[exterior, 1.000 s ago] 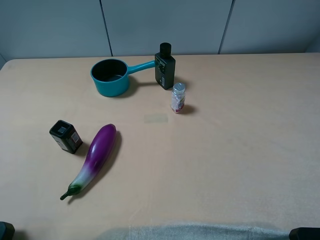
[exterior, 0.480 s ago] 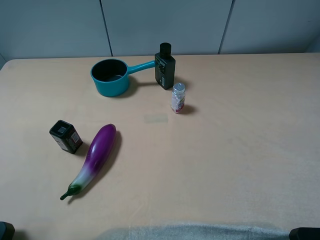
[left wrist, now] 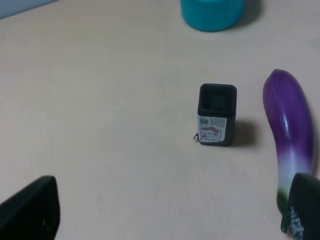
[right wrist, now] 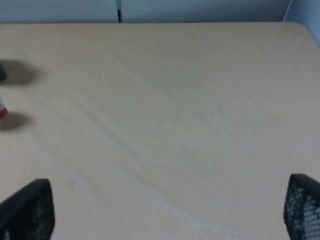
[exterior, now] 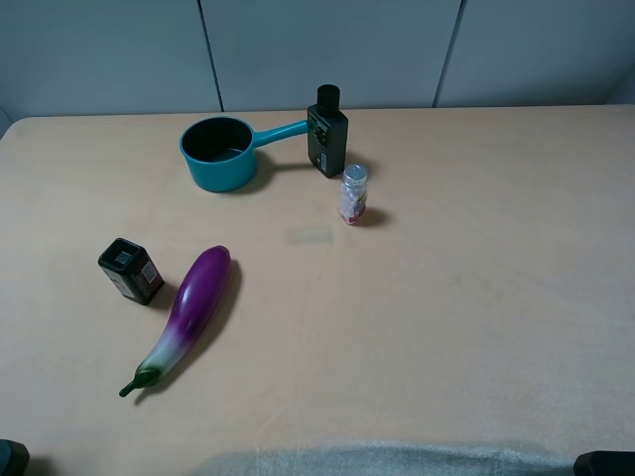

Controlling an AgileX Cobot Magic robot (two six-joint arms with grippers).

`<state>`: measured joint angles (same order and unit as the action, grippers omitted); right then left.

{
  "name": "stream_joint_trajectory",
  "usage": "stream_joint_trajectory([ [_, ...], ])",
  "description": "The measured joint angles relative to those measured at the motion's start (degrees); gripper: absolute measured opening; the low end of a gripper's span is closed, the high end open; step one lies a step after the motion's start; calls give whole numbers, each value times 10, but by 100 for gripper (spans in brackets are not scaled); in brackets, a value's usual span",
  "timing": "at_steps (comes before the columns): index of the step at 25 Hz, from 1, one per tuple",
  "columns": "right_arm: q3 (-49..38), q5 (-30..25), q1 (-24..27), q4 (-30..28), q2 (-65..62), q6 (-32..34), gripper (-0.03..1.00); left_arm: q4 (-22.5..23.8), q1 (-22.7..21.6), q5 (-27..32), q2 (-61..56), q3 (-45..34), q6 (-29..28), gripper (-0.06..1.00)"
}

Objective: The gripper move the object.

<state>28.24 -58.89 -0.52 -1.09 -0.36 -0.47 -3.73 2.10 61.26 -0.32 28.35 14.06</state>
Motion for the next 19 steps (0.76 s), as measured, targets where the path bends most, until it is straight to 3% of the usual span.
stream_joint_trajectory([
  [19, 0, 0, 0, 0, 0, 0, 69, 0, 0, 0, 0, 0, 0, 90],
])
